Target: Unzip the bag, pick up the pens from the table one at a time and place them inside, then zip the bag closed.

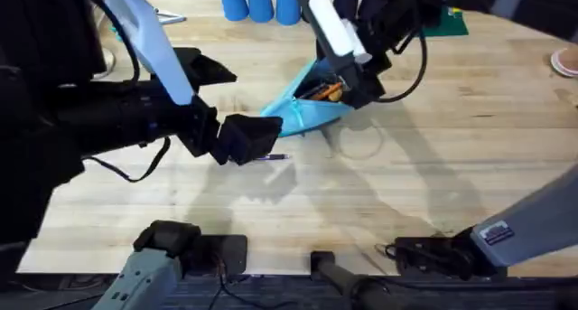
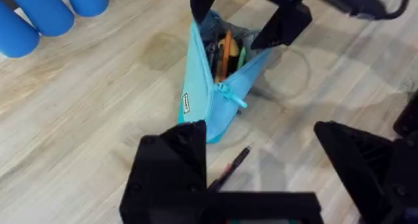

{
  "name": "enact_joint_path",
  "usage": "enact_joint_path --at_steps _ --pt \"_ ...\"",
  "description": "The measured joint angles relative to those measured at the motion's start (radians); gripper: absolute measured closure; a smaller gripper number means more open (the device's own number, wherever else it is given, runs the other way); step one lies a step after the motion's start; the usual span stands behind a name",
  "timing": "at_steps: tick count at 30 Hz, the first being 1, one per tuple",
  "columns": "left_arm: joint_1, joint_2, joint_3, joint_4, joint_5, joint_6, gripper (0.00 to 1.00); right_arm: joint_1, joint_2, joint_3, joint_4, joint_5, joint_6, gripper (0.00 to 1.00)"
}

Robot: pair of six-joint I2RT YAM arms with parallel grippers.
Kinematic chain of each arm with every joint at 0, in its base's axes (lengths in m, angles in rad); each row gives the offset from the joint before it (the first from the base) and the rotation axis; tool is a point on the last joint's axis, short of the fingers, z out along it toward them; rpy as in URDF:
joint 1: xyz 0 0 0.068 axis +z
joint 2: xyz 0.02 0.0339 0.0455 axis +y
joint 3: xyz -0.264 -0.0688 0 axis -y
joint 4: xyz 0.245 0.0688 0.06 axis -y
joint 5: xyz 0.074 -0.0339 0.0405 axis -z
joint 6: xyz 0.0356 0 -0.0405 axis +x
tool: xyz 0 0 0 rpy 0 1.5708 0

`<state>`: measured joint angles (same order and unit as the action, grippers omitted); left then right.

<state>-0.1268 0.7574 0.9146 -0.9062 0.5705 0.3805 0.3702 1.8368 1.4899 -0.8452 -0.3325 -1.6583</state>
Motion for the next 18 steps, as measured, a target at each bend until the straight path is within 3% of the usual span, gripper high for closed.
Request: enact_joint_path --at_steps 18 --pt "0.000 0.000 0.000 0.000 0.000 0.000 0.006 0.000 -0.303 0.000 0.000 0.000 0.572 0.006"
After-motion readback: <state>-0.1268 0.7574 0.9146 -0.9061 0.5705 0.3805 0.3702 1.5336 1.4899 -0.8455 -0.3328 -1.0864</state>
